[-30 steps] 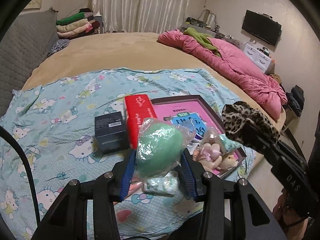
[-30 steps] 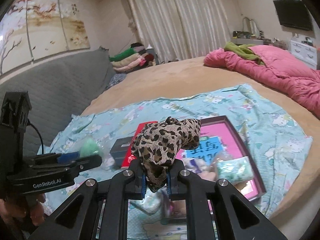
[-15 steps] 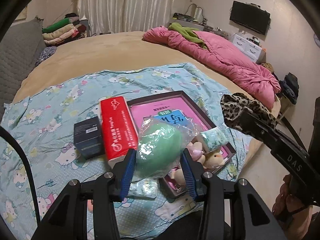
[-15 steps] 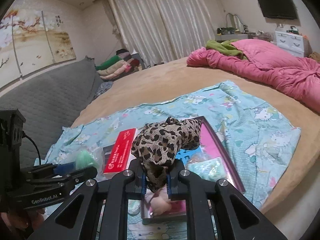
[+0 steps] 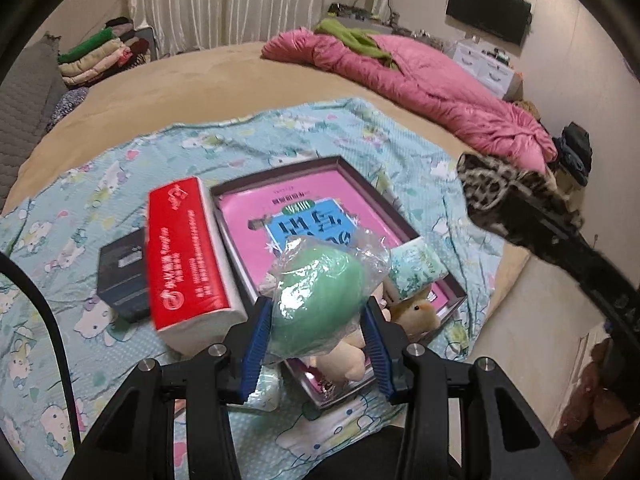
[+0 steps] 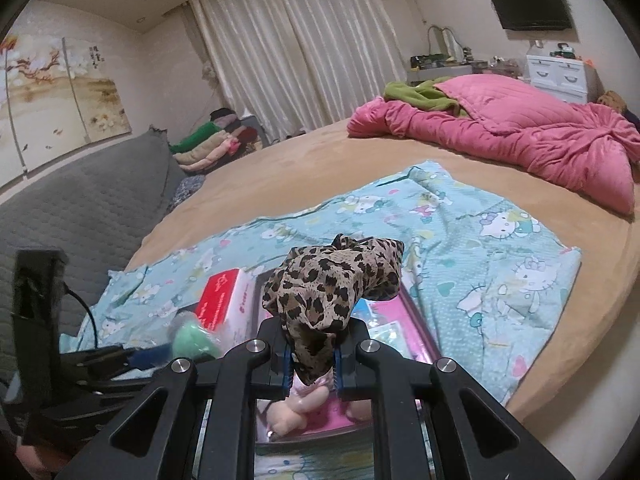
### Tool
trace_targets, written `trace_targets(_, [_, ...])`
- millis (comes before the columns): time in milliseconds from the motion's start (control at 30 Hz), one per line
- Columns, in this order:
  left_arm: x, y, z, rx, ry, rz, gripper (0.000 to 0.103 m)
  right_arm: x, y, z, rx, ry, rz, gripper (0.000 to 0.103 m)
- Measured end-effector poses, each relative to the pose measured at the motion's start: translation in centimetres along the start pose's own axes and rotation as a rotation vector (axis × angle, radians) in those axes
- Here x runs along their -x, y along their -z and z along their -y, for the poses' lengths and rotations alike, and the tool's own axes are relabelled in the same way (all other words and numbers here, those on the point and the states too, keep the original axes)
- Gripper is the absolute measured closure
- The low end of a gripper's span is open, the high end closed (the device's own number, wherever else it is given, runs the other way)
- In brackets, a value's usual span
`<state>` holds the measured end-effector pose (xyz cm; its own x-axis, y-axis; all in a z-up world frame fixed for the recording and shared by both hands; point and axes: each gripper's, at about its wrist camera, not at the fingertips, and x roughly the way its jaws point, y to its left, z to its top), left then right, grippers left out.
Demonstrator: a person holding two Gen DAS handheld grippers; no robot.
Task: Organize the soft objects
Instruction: 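Lift the green ball and scrunchie and carry them over the pink book box, then lower the ball and scrunchie into the box and open both tools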
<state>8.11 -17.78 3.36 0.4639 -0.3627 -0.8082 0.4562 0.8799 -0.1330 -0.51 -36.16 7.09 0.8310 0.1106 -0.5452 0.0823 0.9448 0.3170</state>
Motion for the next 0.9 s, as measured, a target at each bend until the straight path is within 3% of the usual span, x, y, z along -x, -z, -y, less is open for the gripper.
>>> trace_targets(267, [-5.1, 0.0, 0.9, -0.017, -0.011, -0.082, 0.058, -3.4, 0.4, 0.8, 0.005, -0.02, -0.052, 0.088])
trace_targets(600, [-7.5, 0.1, 0.6, 0.008, 0.02, -0.117, 0.057, -9.4, 2.3, 2.0, 0.014, 0.008, -0.161, 0.086])
trace_targets(900, [-7.8, 0.1, 0.7, 0.009, 0.038, -0.113, 0.057, -10.3, 3.5, 2.2, 0.027, 0.019, -0.172, 0.069])
